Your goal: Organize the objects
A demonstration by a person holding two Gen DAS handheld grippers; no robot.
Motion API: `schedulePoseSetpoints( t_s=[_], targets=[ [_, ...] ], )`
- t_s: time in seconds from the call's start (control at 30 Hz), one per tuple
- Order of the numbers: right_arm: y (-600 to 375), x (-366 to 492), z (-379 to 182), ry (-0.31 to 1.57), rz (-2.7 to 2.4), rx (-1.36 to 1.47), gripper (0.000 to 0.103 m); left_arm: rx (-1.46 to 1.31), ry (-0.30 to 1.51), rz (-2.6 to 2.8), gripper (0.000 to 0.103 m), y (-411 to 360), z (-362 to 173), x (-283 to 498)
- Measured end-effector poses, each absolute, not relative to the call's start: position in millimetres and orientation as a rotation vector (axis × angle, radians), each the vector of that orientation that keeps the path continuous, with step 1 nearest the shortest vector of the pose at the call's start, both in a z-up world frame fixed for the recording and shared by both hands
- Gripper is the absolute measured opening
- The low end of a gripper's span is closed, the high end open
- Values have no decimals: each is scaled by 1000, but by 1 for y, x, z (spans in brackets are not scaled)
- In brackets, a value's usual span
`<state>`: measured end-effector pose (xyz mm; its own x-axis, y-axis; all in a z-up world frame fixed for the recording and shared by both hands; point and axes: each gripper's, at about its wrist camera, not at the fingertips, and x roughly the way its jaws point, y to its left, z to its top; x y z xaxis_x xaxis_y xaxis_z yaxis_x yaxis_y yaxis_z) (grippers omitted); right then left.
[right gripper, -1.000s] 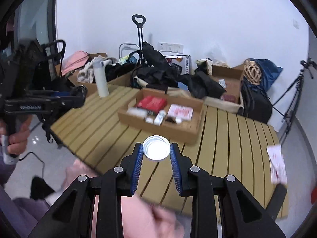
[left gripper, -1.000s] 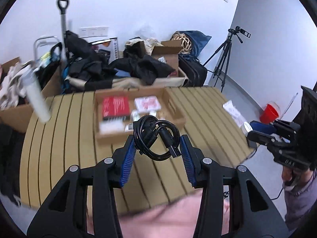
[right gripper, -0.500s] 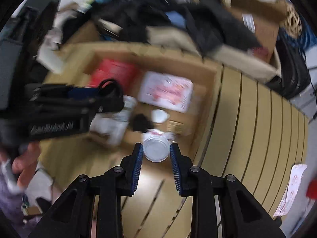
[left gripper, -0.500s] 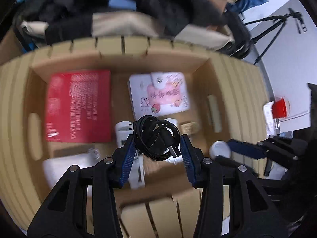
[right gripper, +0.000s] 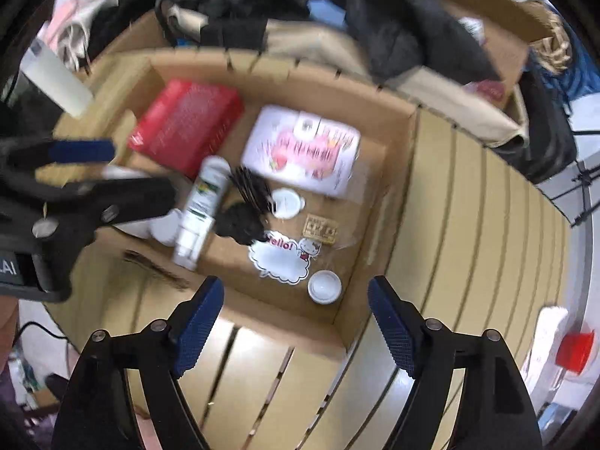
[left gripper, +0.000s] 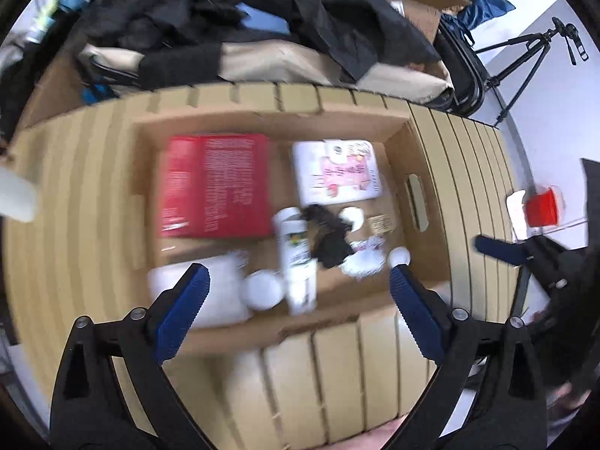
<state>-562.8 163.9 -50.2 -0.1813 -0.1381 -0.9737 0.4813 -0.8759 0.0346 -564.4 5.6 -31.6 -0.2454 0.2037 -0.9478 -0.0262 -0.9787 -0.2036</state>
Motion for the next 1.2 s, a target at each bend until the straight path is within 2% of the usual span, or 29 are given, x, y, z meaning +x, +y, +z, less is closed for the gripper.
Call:
schedulePoseSetpoints(
  t_s=[0.1, 0.3, 0.4, 0.57, 0.77, 0.9, 1.0, 1.13, 1.2],
  targets=[
    [174, -543, -4, 326, -2136, 1643, 82, -1829, -189, 2453, 98, -15, 11, -537],
    [183, -492, 72, 327, -2238, 1533, 83, -1711, -198, 2590, 103, -37, 89, -473],
    [184, -463, 95, 317, -2286, 1466, 83, -1631, -206, 2650, 103, -39, 112, -433],
    [193, -365, 132, 285, -2445, 1150, 83, -1454, -223, 2809, 103, -47, 122, -337],
    [204, -237, 127, 224, -2518, 893, 83, -1310, -122, 2862, 103, -50, 85, -217],
    [210, -154, 106, 267, -2591, 767, 83, -1223, -168, 2877, 103, -57, 60, -136],
    [212, -110, 88, 233, -2617, 751, 83, -1125, -205, 2904, 103, -59, 52, -72],
    [213, -57, 57, 70, -2682, 727, 83, -1027, -262, 2969, 103, -54, 32, -18],
    [215, -39, 38, -74, -2708, 688, 83, -1010, -154, 2999, 103, -43, 24, -8]
  ],
)
